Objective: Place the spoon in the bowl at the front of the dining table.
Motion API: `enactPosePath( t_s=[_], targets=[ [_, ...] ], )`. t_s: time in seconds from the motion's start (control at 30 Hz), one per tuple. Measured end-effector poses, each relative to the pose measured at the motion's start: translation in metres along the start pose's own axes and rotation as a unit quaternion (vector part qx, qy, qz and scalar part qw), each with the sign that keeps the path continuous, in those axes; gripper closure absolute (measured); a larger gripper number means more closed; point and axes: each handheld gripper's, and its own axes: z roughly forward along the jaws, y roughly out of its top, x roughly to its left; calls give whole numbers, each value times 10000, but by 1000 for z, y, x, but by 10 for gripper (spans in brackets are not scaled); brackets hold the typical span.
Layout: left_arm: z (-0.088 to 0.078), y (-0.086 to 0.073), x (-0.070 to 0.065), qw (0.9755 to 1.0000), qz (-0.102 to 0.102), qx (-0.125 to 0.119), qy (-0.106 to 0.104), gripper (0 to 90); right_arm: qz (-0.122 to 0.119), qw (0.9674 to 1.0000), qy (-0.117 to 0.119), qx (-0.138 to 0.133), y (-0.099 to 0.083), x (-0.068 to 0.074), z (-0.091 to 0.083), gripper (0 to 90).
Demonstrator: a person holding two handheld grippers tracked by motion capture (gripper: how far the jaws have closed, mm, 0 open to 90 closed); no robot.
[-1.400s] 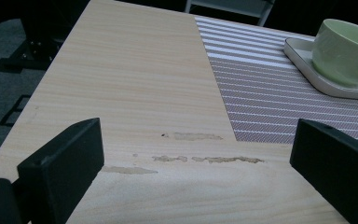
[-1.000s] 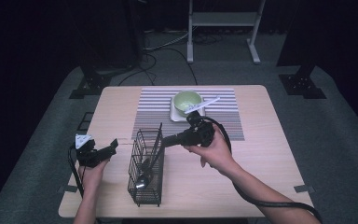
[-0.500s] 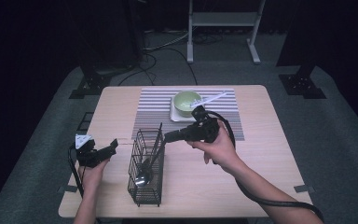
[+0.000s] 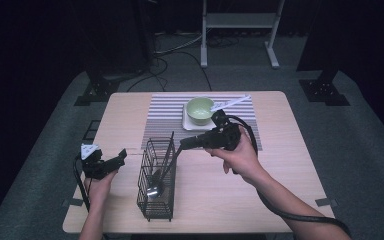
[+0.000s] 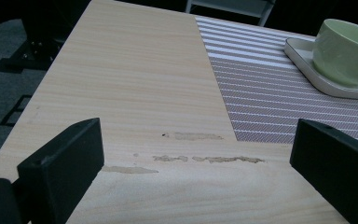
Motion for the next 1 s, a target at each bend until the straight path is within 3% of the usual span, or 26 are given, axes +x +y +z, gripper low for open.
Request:
enactPosePath(
  t_s=[1.0],
  targets=[
    [1,-1,-1,10000,-17,7,4,16,66,9998,-90,-176,-2,1,-37,888]
  ],
)
